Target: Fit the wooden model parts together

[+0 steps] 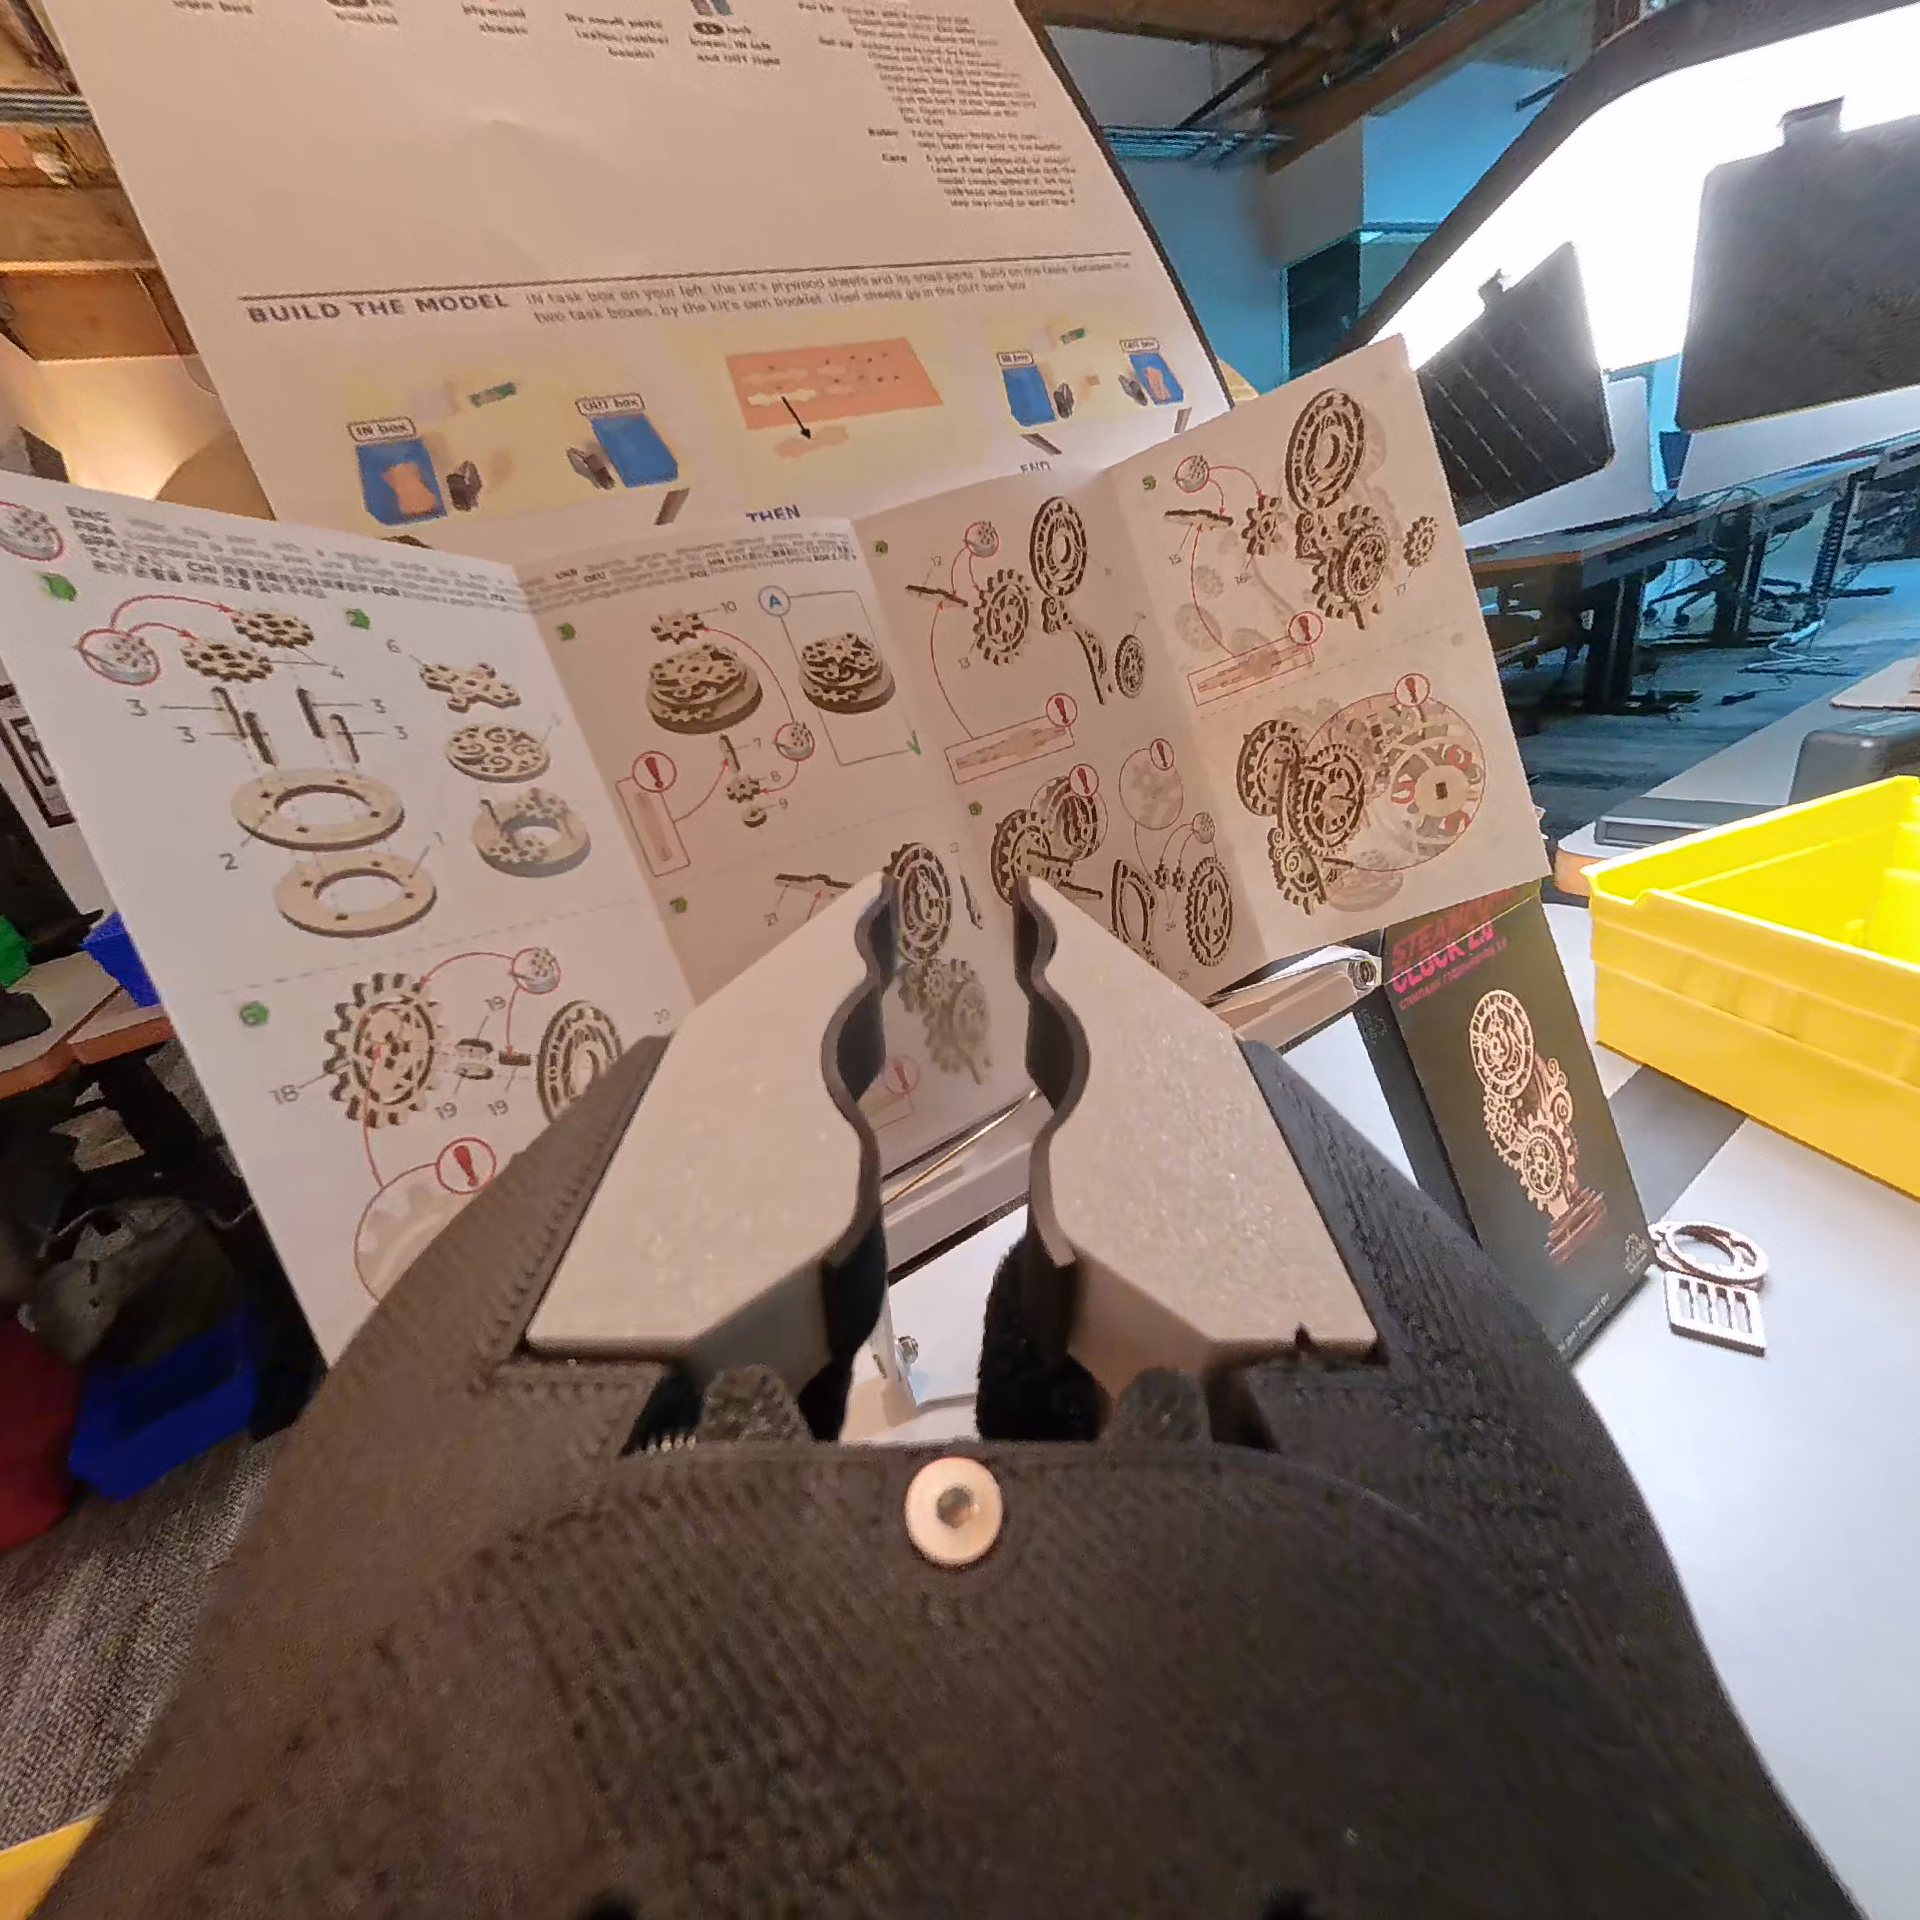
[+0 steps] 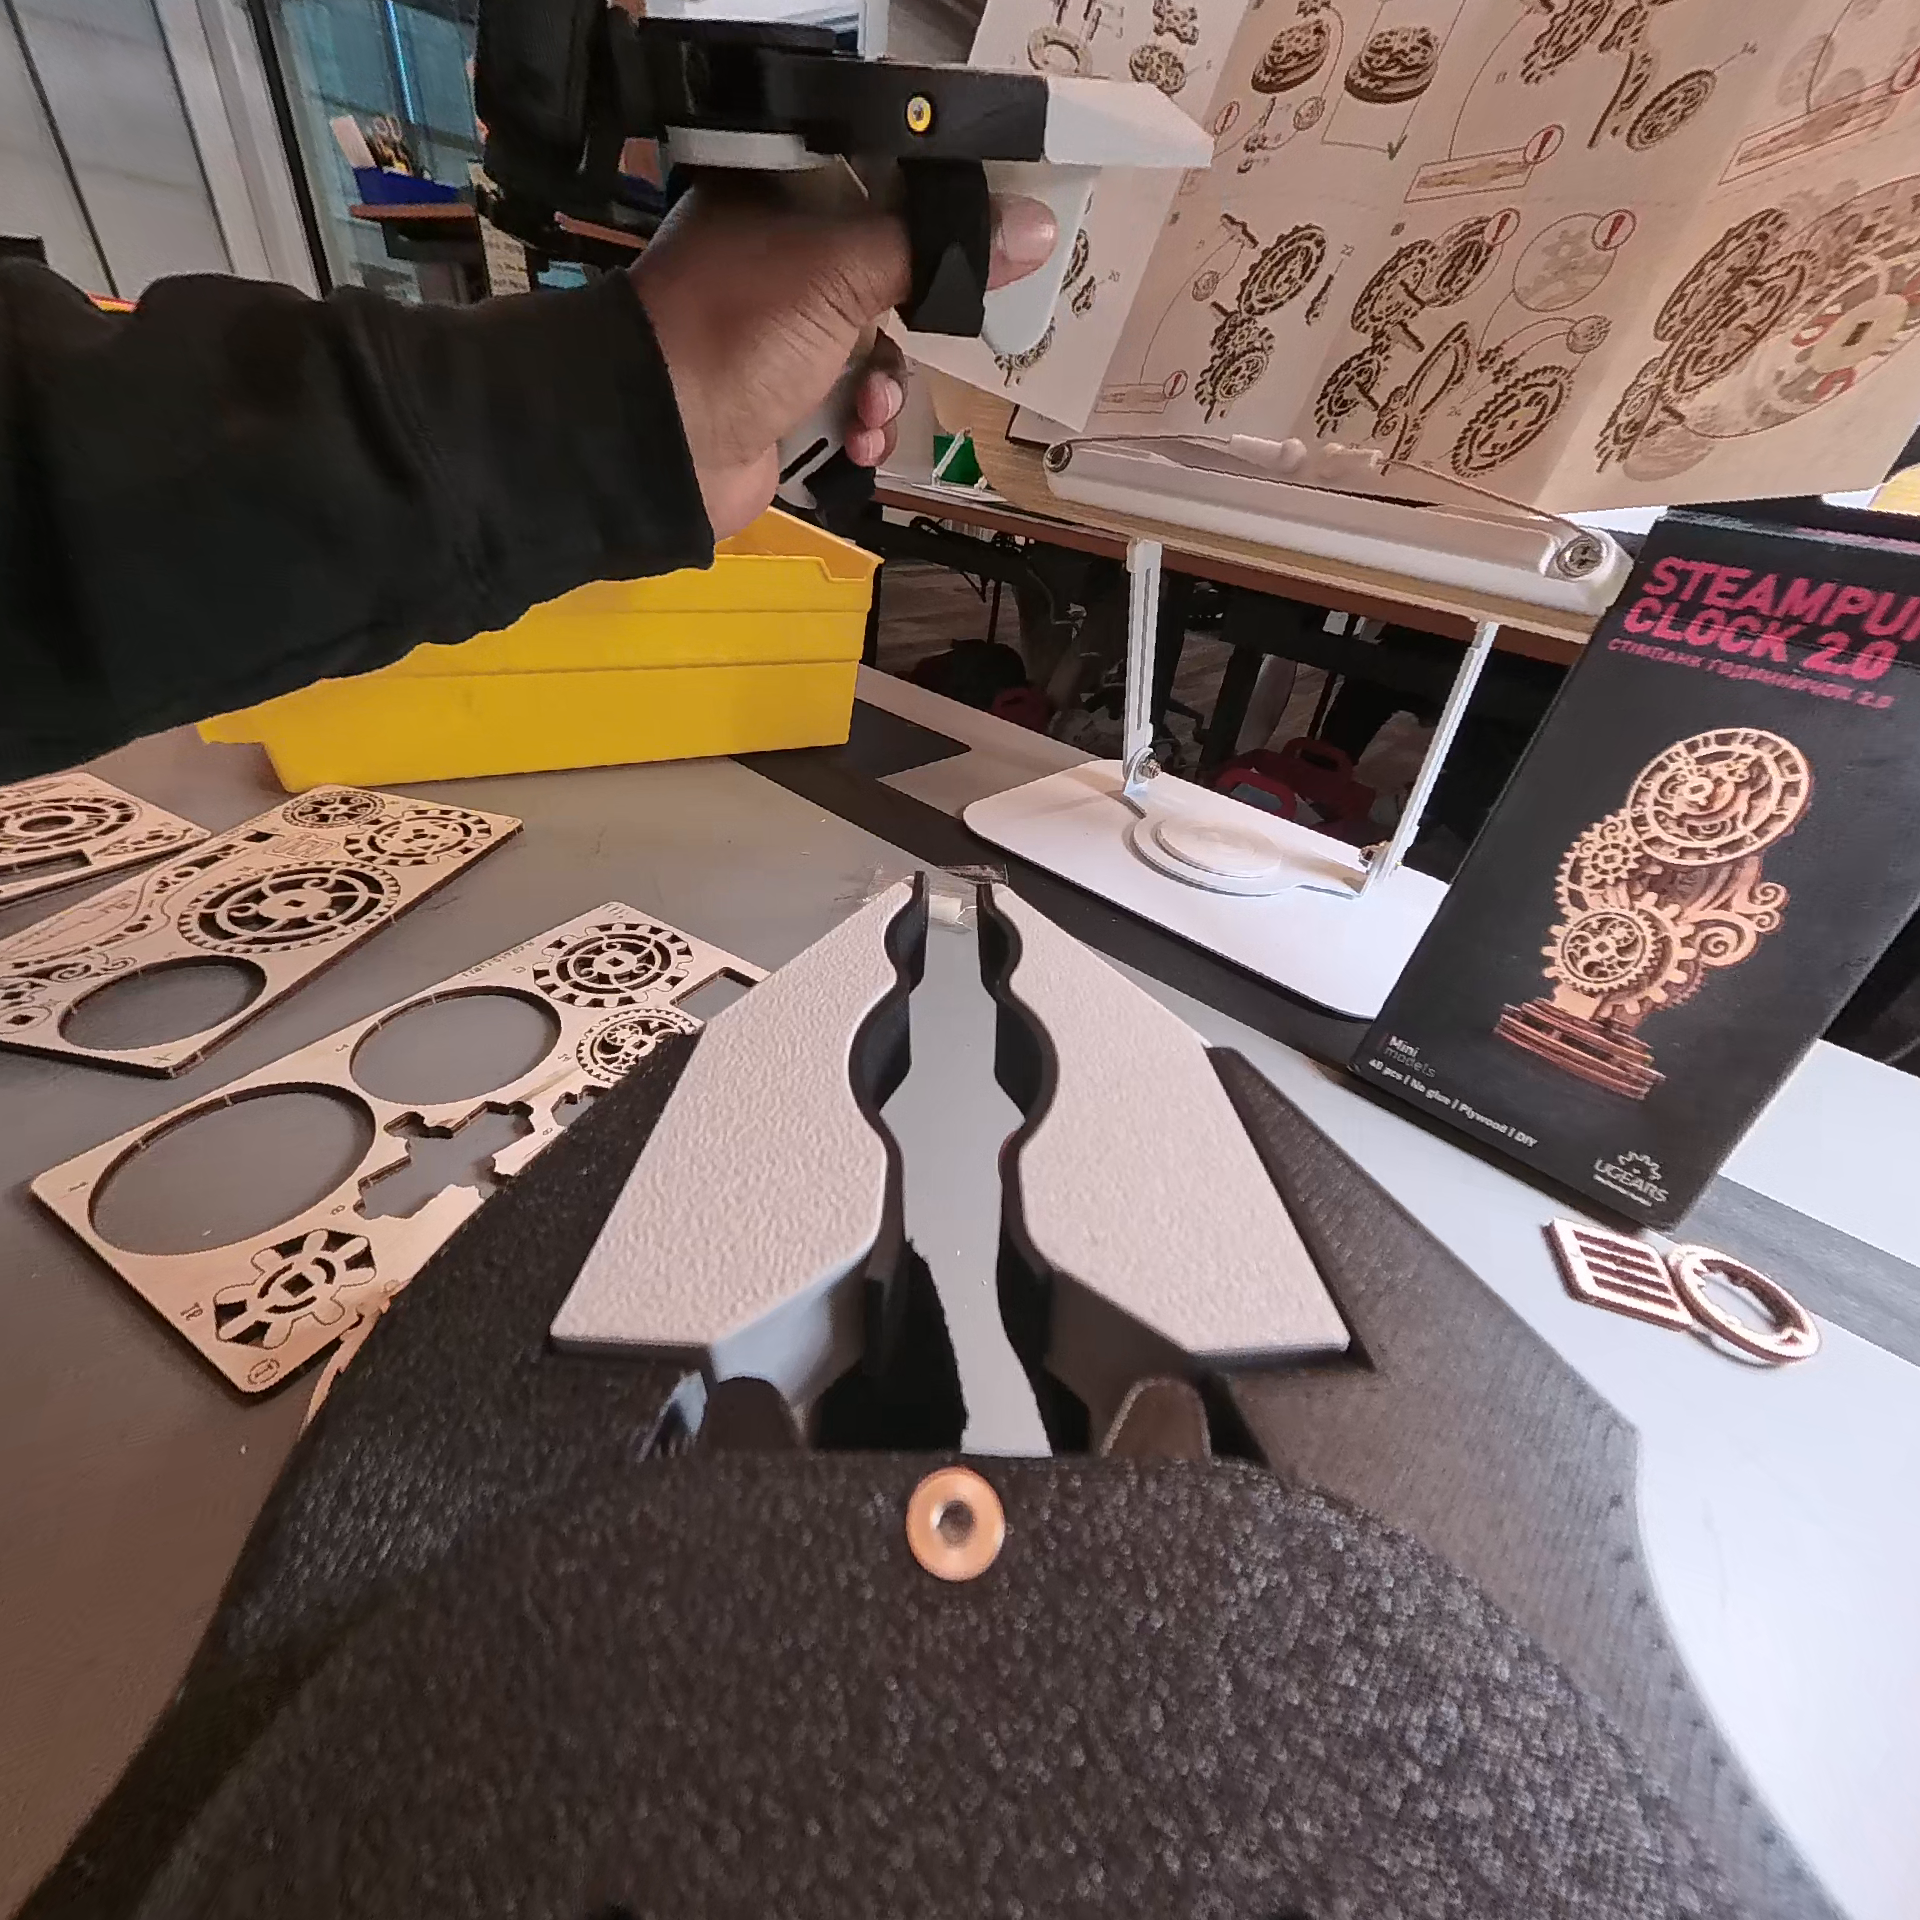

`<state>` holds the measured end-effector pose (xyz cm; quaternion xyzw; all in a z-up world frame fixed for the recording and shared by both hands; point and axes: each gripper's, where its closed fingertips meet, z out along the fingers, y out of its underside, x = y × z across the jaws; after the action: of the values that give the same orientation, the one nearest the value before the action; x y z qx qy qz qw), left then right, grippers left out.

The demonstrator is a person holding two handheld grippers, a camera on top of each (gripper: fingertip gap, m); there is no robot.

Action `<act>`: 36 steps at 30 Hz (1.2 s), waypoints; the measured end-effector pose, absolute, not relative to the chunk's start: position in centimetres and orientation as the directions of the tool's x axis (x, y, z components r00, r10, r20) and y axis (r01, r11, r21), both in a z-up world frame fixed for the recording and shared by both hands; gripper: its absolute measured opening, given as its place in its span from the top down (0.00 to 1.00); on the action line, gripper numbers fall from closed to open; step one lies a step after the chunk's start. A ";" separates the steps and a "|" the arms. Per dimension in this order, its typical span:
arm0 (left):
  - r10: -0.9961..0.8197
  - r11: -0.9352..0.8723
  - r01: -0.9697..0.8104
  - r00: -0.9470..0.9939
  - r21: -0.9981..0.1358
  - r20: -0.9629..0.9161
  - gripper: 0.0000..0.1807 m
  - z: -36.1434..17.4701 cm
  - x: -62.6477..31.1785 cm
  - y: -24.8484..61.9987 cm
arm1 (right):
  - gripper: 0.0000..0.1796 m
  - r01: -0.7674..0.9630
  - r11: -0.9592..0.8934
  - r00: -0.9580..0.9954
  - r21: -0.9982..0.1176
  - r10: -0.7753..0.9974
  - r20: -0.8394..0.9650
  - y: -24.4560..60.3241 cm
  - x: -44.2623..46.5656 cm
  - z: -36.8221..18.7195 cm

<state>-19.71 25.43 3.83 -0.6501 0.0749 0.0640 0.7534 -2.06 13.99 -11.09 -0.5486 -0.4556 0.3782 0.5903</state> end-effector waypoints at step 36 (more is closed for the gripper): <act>0.069 -0.007 -0.271 0.960 -0.962 -0.271 1.00 6.7 -21.1 31.9 | 0.97 0.057 0.116 0.291 -0.992 0.948 0.127 13.9 -2.1 -11.1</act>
<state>-21.10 31.87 6.68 -0.6993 0.0724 0.1214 0.7007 -2.12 13.88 -11.11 -0.5465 -0.4597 0.3787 0.5887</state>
